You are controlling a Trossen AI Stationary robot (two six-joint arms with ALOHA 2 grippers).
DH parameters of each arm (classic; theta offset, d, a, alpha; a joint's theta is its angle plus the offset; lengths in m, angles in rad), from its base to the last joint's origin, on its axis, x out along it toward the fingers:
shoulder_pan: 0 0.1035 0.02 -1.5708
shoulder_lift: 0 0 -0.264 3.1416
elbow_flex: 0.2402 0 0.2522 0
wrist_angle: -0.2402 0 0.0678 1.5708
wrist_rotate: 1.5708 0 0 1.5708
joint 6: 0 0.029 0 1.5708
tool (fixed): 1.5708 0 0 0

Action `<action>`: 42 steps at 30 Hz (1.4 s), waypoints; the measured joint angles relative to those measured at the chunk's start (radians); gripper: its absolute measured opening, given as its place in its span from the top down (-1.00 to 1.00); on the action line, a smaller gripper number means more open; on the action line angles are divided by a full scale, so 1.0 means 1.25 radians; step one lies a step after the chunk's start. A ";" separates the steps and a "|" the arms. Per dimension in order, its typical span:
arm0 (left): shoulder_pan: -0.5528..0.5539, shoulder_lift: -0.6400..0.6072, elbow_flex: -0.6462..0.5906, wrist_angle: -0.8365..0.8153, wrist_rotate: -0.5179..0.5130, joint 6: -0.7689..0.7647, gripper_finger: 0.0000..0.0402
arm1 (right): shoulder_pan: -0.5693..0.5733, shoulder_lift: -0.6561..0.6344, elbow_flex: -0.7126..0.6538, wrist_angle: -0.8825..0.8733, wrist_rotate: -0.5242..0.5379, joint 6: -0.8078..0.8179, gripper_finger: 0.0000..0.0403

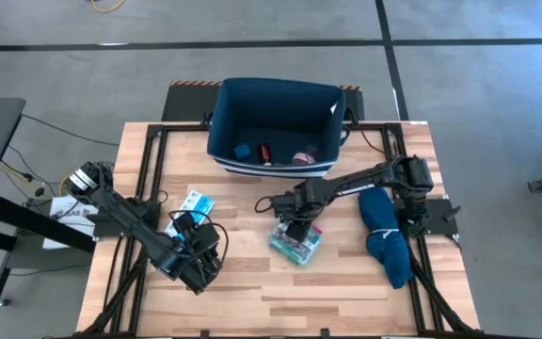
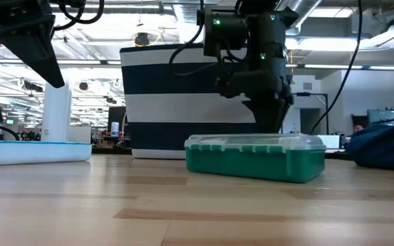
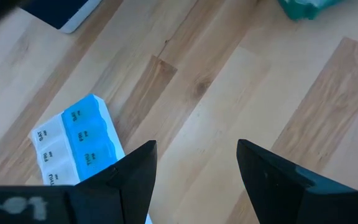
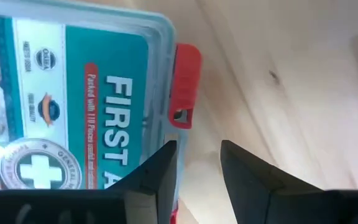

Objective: Pick & place medical supplies in basket/bin
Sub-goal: Put the green first aid kit in the blue bin

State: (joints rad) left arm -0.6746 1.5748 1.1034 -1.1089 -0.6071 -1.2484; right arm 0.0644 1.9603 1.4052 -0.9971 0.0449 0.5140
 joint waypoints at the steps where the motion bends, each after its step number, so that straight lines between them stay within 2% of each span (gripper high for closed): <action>1: 0.000 0.000 0.000 0.001 0.000 -0.003 -0.06 | -0.001 0.000 0.006 -0.013 0.001 0.000 0.42; 7: 0.000 0.000 0.000 0.000 0.000 -0.013 -0.06 | -0.001 0.000 0.045 -0.076 0.004 -0.018 0.41; 14: 0.000 0.000 0.000 0.001 0.000 -0.025 -0.06 | -0.001 0.009 0.047 -0.078 0.004 -0.034 0.41; 19: 0.000 0.000 0.000 0.001 0.007 -0.025 -0.06 | -0.001 0.008 0.020 -0.030 -0.033 -0.035 0.41; 31: 0.000 0.000 0.000 0.001 0.008 -0.025 -0.06 | 0.000 0.004 -0.023 0.024 -0.038 -0.047 0.43; 35: 0.000 0.000 0.000 0.001 0.013 -0.031 -0.06 | 0.000 0.005 -0.024 0.058 -0.059 -0.065 0.56; 40: 0.000 0.000 0.000 0.001 0.016 -0.031 -0.06 | 0.000 0.007 -0.024 0.068 -0.081 -0.091 0.91; 42: 0.000 0.000 0.000 0.001 0.016 -0.031 -0.06 | 0.002 0.007 -0.025 0.080 -0.103 -0.111 0.96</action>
State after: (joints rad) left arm -0.6745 1.5749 1.1034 -1.1080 -0.5869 -1.2872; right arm 0.0673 1.9686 1.3746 -0.8965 -0.0843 0.3750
